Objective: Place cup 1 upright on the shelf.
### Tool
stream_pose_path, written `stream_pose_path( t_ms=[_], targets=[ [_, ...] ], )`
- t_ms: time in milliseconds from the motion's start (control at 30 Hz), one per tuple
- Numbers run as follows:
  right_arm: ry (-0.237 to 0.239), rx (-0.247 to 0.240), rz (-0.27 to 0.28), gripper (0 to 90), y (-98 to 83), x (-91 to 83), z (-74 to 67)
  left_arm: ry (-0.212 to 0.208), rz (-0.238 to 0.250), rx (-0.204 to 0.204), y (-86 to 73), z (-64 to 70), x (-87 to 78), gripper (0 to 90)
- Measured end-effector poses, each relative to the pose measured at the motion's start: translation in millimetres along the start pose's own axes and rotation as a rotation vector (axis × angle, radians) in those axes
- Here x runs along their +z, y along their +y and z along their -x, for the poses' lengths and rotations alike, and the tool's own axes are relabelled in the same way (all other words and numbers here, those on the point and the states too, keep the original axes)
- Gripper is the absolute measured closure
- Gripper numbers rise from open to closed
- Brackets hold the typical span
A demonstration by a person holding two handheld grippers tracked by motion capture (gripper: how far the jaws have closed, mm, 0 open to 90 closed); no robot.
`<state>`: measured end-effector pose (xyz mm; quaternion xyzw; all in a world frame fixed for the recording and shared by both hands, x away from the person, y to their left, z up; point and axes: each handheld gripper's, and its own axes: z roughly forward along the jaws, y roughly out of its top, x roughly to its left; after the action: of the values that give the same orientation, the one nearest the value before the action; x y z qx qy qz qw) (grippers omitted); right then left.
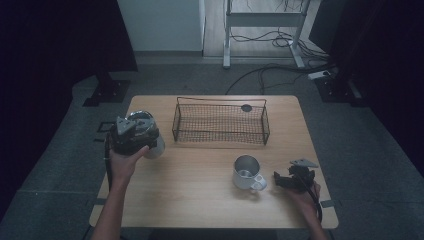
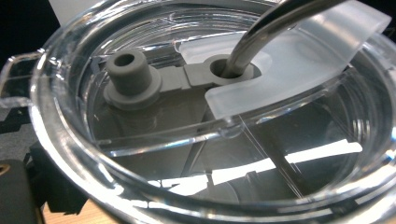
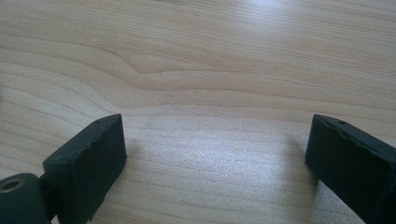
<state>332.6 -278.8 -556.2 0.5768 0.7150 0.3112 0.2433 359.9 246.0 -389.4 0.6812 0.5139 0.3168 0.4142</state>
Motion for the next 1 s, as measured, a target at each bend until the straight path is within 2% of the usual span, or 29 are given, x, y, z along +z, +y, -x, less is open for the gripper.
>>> stream_pose_path(
  t_ms=[1000],
  targets=[
    [-0.003,0.003,0.000,5.4,0.0,-0.2,-0.1,-0.028,0.023,0.014,28.2,17.3,-1.1,4.3]
  ],
)
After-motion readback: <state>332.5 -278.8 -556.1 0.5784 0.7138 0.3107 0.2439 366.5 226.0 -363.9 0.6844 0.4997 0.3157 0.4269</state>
